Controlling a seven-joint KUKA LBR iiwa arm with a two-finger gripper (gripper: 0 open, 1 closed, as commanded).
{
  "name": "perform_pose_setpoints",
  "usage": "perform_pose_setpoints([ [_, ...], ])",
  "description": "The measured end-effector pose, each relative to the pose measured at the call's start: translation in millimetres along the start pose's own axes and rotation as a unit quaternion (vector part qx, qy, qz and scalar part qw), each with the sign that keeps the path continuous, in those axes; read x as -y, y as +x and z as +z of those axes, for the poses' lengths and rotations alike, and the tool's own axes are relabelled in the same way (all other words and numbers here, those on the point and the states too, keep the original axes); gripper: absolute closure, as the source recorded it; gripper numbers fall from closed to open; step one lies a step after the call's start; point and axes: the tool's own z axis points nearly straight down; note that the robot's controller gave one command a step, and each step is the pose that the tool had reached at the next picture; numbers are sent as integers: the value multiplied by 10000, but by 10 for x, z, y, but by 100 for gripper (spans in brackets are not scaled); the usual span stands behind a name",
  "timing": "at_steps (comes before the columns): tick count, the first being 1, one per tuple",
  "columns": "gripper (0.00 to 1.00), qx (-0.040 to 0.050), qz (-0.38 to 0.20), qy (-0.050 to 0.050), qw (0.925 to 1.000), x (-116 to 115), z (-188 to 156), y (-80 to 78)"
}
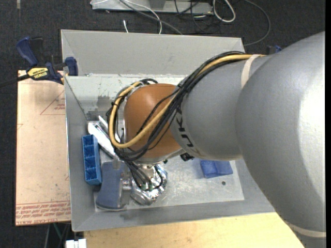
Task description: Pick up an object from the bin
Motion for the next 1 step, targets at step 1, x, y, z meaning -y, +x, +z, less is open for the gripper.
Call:
perform_pose_setpoints([
  [1, 0, 43, 143, -34, 9999, 220, 239, -57],
])
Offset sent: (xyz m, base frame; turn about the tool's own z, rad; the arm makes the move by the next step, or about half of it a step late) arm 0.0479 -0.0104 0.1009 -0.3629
